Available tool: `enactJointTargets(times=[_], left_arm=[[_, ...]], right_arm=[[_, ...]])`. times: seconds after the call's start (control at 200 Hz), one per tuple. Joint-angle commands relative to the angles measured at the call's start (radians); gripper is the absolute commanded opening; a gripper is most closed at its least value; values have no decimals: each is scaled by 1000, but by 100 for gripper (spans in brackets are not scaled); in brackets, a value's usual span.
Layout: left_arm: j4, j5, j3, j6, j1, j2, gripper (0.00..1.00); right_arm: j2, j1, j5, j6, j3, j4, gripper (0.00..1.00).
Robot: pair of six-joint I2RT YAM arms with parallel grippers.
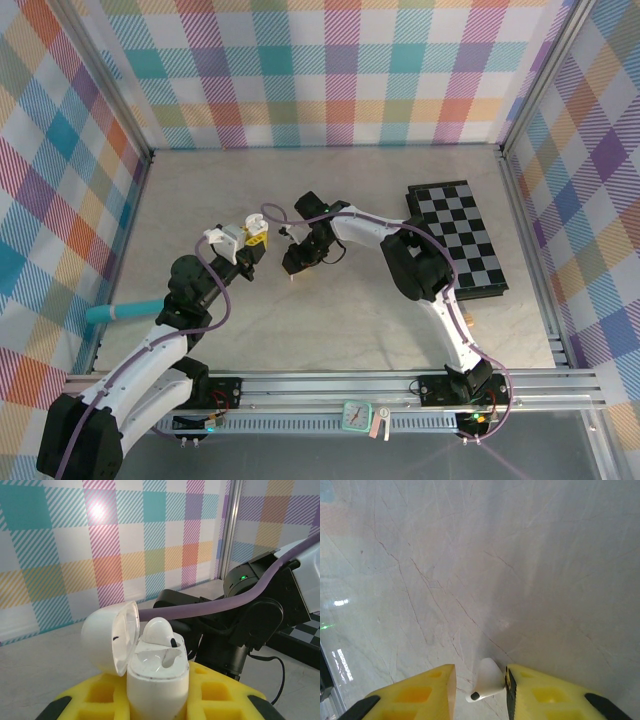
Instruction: Insert the wireless bluetooth earbuds into the charging case
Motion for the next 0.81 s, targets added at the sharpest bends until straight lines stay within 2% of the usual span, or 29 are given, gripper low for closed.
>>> enactJointTargets(times=[0.0,0.46,0.8], left_arm=[[16,21,33,5,7,1,13],[15,15,33,5,8,2,13],[6,19,34,8,8,3,13]], right_arm=[[-10,16,-6,2,-22,-52,32],[-6,27,66,10,-14,-84,25],[-117,23,128,28,-69,-23,20]])
